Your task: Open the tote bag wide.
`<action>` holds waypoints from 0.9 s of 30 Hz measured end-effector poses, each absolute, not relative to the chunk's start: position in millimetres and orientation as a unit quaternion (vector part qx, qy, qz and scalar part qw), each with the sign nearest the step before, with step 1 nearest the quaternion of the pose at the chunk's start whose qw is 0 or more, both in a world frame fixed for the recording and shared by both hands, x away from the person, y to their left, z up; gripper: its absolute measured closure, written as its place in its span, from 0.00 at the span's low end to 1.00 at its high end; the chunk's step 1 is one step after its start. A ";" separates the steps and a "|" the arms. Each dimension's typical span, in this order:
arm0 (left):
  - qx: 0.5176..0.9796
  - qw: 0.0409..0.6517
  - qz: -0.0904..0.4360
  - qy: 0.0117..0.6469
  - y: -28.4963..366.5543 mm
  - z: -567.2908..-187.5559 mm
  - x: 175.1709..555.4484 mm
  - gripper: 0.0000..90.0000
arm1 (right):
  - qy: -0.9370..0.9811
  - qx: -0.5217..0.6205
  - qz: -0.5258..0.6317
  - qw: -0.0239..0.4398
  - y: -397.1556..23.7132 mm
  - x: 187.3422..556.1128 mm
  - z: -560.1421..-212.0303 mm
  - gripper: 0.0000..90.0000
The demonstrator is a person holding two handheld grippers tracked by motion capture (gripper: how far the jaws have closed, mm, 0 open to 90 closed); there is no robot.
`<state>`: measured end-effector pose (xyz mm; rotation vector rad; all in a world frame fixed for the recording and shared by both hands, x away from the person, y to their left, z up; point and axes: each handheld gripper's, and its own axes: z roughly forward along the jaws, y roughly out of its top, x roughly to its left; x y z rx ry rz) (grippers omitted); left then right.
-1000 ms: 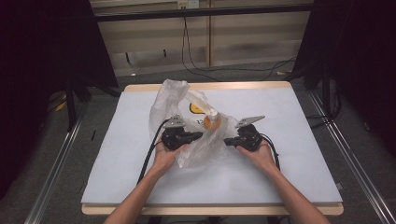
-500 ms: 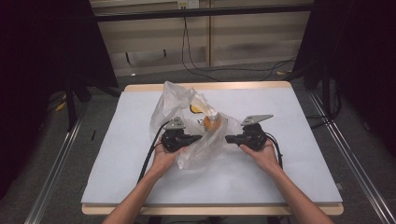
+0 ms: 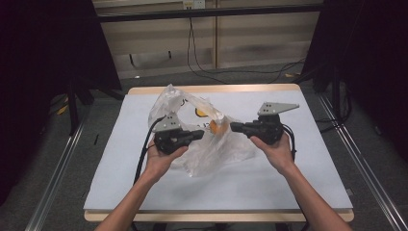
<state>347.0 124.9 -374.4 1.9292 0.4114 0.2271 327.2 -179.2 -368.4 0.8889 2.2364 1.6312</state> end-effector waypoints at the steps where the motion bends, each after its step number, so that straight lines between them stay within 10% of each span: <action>1: 0.816 0.543 0.100 0.171 123.7 -369.7 350.3 1.00 | 0.762 0.297 0.563 0.119 -174.8 329.1 -361.1 1.00; 27: 0.850 0.472 0.105 0.209 100.6 -379.0 403.4 1.00 | 0.808 0.316 0.472 0.156 -123.1 396.4 -353.8 1.00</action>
